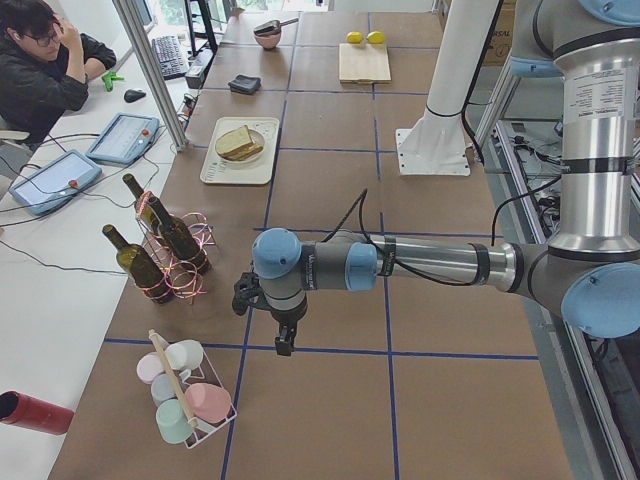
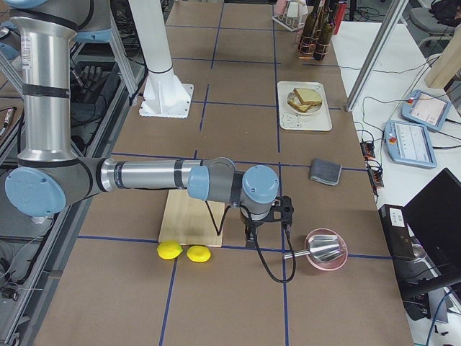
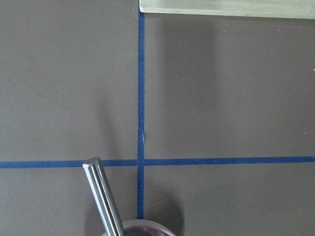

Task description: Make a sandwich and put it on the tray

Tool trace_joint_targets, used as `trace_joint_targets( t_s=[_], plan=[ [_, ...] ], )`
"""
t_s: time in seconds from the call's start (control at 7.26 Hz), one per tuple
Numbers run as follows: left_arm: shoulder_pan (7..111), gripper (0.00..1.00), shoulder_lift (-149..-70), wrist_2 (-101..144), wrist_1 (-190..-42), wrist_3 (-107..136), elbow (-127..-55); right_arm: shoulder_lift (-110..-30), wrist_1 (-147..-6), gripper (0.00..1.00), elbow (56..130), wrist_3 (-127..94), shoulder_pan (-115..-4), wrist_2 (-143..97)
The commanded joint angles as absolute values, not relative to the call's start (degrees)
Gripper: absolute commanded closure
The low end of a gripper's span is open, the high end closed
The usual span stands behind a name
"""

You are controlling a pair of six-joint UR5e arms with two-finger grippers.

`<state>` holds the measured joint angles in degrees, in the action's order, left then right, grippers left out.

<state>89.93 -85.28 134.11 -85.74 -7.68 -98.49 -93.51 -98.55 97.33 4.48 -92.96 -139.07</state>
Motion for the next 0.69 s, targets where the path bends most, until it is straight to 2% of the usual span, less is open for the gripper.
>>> trace_joint_targets(
  t_s=[0.0,0.55],
  plan=[
    [91.1,0.0,-85.2,134.1,-85.8,-7.6,-98.5,-93.6,-98.5,0.0,96.9,4.5,-93.2,-139.1],
    [91.1,0.0,-85.1,134.0,-85.7,-7.6,-98.4,-95.4,-98.2,0.0,96.9,5.2,-94.2,-138.1]
  ],
)
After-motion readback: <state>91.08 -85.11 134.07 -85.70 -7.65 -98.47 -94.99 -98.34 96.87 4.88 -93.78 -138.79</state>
